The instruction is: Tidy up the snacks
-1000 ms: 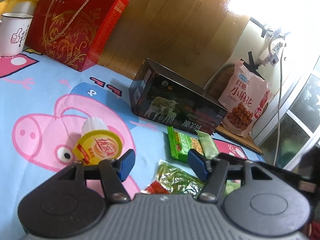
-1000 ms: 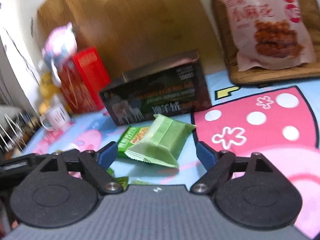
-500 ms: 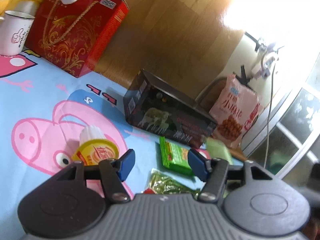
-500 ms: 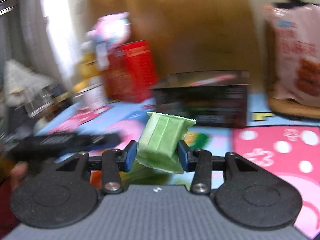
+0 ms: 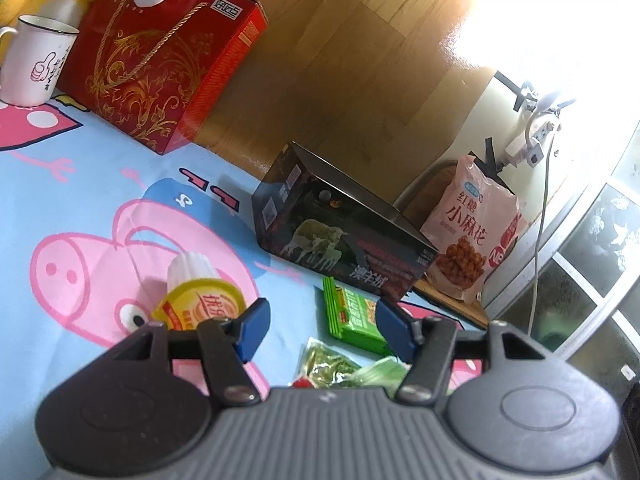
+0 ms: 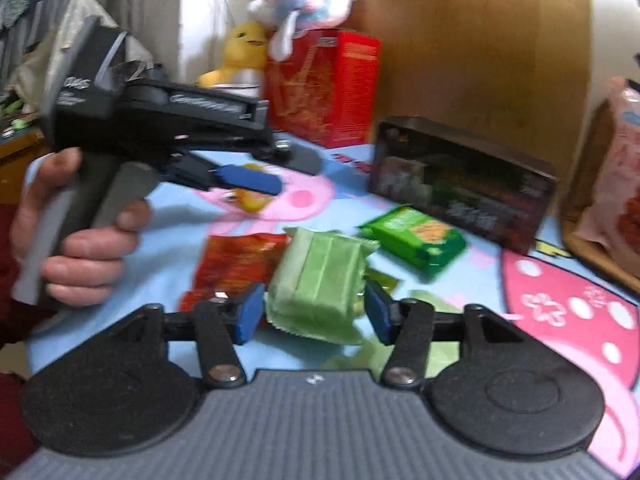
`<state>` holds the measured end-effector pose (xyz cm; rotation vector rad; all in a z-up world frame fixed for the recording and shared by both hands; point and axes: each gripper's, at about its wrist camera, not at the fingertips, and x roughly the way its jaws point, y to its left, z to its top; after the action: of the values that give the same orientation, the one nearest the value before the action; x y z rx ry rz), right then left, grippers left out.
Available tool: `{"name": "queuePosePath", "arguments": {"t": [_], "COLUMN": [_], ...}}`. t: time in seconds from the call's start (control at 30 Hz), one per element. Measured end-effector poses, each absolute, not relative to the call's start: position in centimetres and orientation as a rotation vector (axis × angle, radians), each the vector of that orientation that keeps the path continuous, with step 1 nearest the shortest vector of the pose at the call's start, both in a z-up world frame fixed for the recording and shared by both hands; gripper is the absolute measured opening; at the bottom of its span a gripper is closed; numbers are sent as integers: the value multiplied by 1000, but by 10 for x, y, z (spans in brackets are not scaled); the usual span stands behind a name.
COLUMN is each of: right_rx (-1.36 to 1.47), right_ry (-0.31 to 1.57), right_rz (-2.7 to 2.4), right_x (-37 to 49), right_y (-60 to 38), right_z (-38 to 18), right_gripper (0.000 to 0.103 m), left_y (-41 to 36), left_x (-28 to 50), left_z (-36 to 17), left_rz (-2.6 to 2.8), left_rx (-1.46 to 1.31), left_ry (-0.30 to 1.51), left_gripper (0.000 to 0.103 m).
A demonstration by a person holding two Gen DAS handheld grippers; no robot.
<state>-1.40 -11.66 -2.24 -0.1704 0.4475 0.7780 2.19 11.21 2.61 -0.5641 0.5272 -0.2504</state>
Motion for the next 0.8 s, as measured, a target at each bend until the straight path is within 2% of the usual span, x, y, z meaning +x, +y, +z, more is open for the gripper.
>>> {"name": "queuePosePath", "arguments": {"t": [0.1,0.8], "right_rx": [-118,-132], "right_ry": [448,444], "right_rz": [741,796], "right_x": [-10,-21], "right_y": [-130,-118], "right_z": [-23,-28], "right_gripper": [68,68], "left_y": [110,107], "left_x": [23,24], "left_z": [26,25], "left_rz": [-253,-266], "left_rx": [-556,-543], "left_ry": [536,548], "left_gripper": [60,61]}}
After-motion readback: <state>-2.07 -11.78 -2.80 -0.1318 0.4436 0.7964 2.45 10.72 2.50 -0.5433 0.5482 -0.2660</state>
